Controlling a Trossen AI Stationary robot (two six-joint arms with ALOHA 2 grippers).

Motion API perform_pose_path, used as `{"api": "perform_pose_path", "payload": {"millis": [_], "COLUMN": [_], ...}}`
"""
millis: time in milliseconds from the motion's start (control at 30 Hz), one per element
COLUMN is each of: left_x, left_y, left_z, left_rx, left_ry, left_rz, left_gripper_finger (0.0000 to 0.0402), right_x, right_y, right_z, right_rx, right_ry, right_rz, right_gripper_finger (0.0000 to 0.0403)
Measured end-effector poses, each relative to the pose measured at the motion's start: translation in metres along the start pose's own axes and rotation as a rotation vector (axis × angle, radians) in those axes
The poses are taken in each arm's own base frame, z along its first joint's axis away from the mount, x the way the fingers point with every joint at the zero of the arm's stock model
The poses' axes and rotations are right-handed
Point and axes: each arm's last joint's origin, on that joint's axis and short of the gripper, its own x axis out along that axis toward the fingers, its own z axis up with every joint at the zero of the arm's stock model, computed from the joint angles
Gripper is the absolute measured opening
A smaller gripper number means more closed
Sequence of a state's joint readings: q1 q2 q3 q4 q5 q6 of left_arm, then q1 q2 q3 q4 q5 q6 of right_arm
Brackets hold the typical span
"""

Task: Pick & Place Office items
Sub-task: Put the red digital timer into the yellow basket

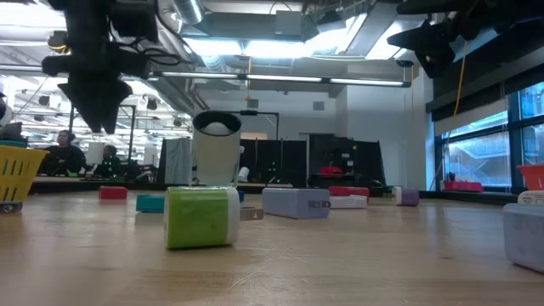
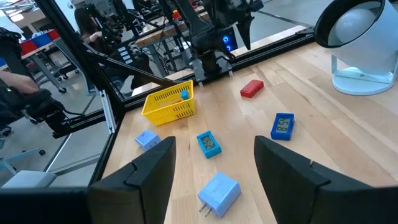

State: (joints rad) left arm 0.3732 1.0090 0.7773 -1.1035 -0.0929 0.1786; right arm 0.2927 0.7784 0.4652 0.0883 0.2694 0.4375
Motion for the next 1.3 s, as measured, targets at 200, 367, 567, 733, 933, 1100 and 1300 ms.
{"api": "perform_pose_path", "payload": {"millis": [200, 367, 567, 733, 933, 1100, 1300], "left_x": [0.012, 0.024, 0.037, 0.048, 0.06, 0.07, 0.079], "left_y": [-0.005, -0.012, -0.021, -0.024, -0.028, -0.03, -0.031], "left_z": [0.008, 0.017, 0.028, 0.033, 0.04, 0.044, 0.045], "left_rx": [0.222, 0.411, 0.567, 0.634, 0.704, 0.758, 0.791], "left_ry": [0.08, 0.151, 0.163, 0.211, 0.228, 0.253, 0.299], "left_rz": [0.022, 0.056, 0.052, 0.07, 0.074, 0.061, 0.042], "left_gripper_finger": [0.0242, 0.0242, 0.0242, 0.0251, 0.0269, 0.0271, 0.027], "right_x": [0.0, 0.0, 0.0, 0.0, 0.0, 0.0, 0.0], "right_y": [-0.001, -0.001, -0.001, -0.001, -0.001, -0.001, -0.001], "right_z": [-0.001, -0.002, -0.002, -0.002, -0.002, -0.002, -0.002], "right_rx": [-0.003, -0.006, -0.006, -0.006, -0.007, 0.013, 0.02], "right_ry": [0.013, 0.02, 0.02, 0.022, 0.022, 0.021, 0.021], "right_rz": [-0.005, -0.009, -0.009, -0.01, -0.012, -0.014, -0.014], "right_gripper_finger": [0.022, 0.0219, 0.0219, 0.0219, 0.0219, 0.022, 0.0219]}}
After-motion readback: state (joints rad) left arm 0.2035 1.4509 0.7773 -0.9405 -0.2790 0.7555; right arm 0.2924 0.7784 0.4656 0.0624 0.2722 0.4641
